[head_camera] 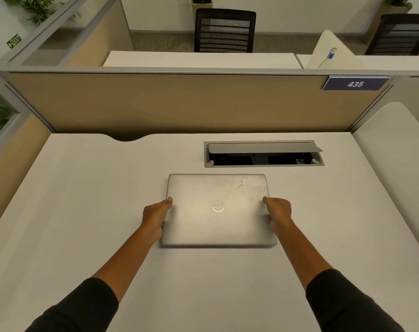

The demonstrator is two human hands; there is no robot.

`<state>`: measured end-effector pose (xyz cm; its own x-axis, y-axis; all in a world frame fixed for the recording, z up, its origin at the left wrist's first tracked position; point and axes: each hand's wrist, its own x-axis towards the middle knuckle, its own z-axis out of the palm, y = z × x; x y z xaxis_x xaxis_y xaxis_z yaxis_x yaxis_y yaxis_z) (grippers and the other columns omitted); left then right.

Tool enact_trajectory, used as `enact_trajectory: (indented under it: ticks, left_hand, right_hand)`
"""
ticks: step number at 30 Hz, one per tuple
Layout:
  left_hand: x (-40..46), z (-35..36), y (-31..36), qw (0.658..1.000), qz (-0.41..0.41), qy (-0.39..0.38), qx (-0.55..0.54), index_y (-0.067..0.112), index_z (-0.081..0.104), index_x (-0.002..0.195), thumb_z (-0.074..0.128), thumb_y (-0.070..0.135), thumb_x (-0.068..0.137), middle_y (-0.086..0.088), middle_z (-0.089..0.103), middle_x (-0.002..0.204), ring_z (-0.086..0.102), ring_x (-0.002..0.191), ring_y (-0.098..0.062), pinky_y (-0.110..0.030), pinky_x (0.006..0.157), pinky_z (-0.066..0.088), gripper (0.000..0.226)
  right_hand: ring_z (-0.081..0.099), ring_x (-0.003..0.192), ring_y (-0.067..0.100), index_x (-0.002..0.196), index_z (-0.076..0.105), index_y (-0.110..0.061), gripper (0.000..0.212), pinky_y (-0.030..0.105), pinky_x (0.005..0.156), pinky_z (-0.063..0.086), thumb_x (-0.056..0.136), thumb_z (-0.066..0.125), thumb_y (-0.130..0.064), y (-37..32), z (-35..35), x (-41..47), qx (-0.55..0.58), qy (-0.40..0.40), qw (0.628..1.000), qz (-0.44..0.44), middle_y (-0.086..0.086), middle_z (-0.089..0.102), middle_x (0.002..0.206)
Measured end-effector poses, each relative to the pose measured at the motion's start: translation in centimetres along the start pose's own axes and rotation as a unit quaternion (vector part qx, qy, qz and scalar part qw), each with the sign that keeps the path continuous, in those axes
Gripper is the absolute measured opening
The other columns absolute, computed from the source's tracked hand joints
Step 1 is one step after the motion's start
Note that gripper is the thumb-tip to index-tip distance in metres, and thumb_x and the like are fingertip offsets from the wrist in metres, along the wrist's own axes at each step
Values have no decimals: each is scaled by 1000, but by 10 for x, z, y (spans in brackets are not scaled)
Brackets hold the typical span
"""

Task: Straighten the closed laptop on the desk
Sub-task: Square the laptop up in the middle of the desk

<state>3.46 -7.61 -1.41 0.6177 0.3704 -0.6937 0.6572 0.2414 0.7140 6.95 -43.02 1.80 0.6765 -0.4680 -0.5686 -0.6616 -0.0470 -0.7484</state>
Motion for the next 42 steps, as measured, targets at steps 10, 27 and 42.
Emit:
enact_trajectory:
  ticks: [10,27,42]
  left_hand:
    - [-6,12,3,1000,-4,12,7,6,67,135,79,43,88,-13,69,137,64,126,-37,-53,113,52,61]
    - [-5,20,11,999,-11,24,33,11,71,111,77,43,88,-13,71,129,66,122,-36,-53,112,53,40]
    - [-12,23,11,999,-2,20,28,15,67,93,71,36,94,-14,70,130,64,125,-38,-54,113,51,21]
  right_hand:
    - [59,92,36,116,61,22,40,55,92,57,91,66,-8,-8,1,15,-17,8,1000,-12,36,63,127]
    - [42,75,24,75,51,-11,14,37,67,34,82,63,-11,-1,4,30,-58,1,998,-26,9,46,78]
    - [50,68,23,69,52,-11,21,29,58,38,87,63,-10,7,7,33,-71,6,996,-44,7,54,72]
